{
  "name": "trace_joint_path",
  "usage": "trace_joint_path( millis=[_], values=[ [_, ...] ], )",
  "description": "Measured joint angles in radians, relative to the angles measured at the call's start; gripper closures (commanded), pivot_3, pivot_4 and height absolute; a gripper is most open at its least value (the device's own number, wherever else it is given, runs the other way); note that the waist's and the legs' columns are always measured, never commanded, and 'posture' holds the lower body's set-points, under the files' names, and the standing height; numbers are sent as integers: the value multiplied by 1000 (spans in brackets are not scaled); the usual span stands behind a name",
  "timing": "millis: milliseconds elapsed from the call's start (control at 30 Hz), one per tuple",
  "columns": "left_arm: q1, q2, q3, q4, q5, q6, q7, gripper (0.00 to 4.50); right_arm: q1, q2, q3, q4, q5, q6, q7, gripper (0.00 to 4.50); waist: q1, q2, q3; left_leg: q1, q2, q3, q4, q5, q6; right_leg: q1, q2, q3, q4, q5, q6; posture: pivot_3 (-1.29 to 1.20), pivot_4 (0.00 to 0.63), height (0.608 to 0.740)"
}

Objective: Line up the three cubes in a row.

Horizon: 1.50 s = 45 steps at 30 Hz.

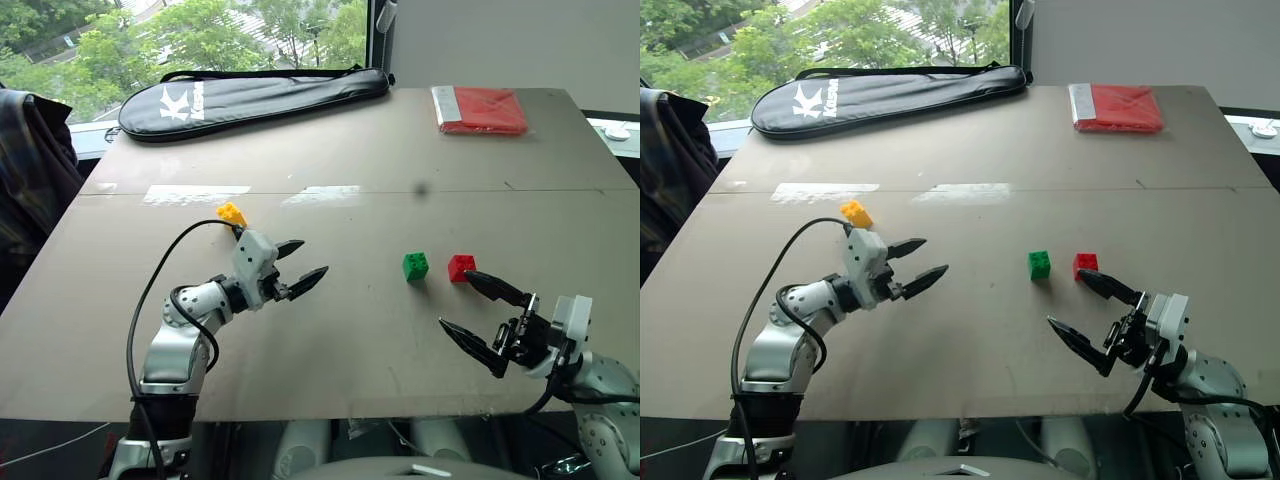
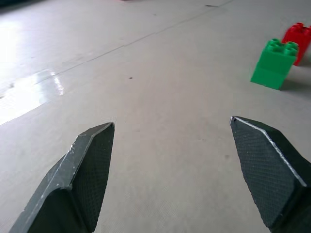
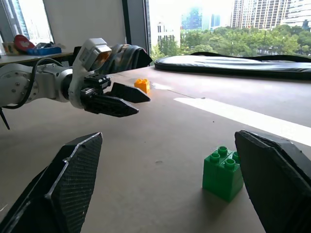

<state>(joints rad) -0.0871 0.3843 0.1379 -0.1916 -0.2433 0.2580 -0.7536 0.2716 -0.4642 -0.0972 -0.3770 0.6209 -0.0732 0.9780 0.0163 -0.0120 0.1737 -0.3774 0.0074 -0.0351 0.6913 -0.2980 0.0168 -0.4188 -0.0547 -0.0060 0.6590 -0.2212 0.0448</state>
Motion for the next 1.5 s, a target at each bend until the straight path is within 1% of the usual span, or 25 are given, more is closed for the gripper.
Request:
trace_joint_path(
  millis=[67,167,200,267,367,500,633,733,900,1033,1067,1100,1167,1200,1233,1267,1367,1433,1467,1500],
  values=[
    [27,-71,49,-38,38,4,164,623,-12,-2,5,1,6,10,11,0,0,0,0,0,0,-1,0,0,0,0,0,0,0,0,0,0,150,700],
    [18,-116,97,-39,84,2,334,623,-19,-3,8,3,9,24,23,0,-1,-1,0,1,0,-1,0,0,0,1,1,-1,1,0,0,0,150,700],
    [-6,-145,123,-32,101,2,414,623,-25,-4,11,8,9,28,28,0,-1,-1,0,1,-1,-1,1,0,0,1,1,-1,1,0,0,0,150,700],
    [-47,-163,140,-23,129,2,516,623,-38,-6,12,9,10,30,36,0,-1,-1,0,1,-1,-1,1,0,0,1,2,-1,1,0,0,0,150,700],
    [-82,-181,128,10,184,8,619,623,-45,-7,11,9,12,37,41,0,-2,-1,0,1,-2,0,1,0,0,2,1,-1,1,0,0,0,150,700],
    [-102,-205,89,82,243,21,708,623,-45,-8,10,9,15,46,43,0,-2,-2,0,0,-3,-1,1,0,0,1,1,-1,1,0,0,0,150,700],
    [-183,-222,87,195,284,34,802,623,-43,-7,9,9,15,47,40,0,-1,-2,0,1,-4,-1,1,0,0,2,1,-2,2,0,0,0,150,700],
    [-217,-238,82,264,287,24,829,623,-33,-3,9,9,14,47,37,0,-2,-2,0,0,-3,-1,1,0,0,2,1,-2,2,0,0,0,150,700],
    [-328,-255,89,410,287,7,901,623,-31,12,11,5,7,43,26,0,-2,-2,0,0,-4,-1,2,0,-1,2,1,-3,2,0,0,0,150,700],
    [-346,-258,91,449,284,-27,931,623,-20,18,11,5,-2,39,20,0,-2,-2,0,0,-4,-1,2,0,-1,2,1,-3,2,1,0,0,150,700],
    [-356,-260,91,463,279,-32,938,1136,-16,19,11,5,-6,36,18,0,-2,-2,0,0,-4,-1,3,0,-1,2,1,-3,2,1,0,0,150,700],
    [-361,-260,92,471,278,-36,945,1333,-14,19,12,4,-8,34,18,0,-2,-2,0,0,-4,-1,3,0,-1,2,1,-3,3,1,0,0,150,700],
    [-361,-261,93,475,277,-44,954,2191,-12,20,12,4,-11,28,16,0,-2,-2,0,0,-4,-1,3,1,-1,2,1,-3,3,1,0,0,150,700],
    [-360,-261,93,475,277,-45,959,2478,-11,21,12,4,-13,26,16,0,-2,-2,0,0,-4,-1,4,1,-1,2,1,-3,3,1,0,0,150,700],
    [-359,-261,93,475,276,-45,962,3004,-10,21,12,4,-16,26,16,0,-2,-2,0,0,-4,-1,4,1,-1,2,1,-3,3,1,0,0,150,700],
    [-358,-261,93,475,276,-45,963,3250,-9,21,12,4,-16,25,15,0,-3,-2,0,0,-4,-1,4,1,-1,2,1,-3,3,1,0,0,150,700],
    [-353,-261,93,468,274,-45,965,3235,-8,23,12,4,-18,24,15,0,-3,-2,0,1,-4,-1,4,1,-1,2,1,-3,3,1,0,0,150,700],
    [-323,-238,70,439,256,-51,885,3235,-2,28,13,4,-21,23,15,0,-5,-2,0,0,-4,-1,4,1,-1,2,1,-3,3,1,0,0,150,700],
    [-303,-212,42,424,240,-63,803,3235,4,29,13,4,-21,23,15,0,-4,-2,0,0,-4,0,4,0,-1,2,1,-3,3,1,0,0,150,700],
    [-291,-202,25,415,231,-72,754,3235,7,29,13,4,-21,23,15,0,-4,-2,0,0,-4,0,4,1,-1,2,1,-3,3,1,0,0,150,700]
  ],
)
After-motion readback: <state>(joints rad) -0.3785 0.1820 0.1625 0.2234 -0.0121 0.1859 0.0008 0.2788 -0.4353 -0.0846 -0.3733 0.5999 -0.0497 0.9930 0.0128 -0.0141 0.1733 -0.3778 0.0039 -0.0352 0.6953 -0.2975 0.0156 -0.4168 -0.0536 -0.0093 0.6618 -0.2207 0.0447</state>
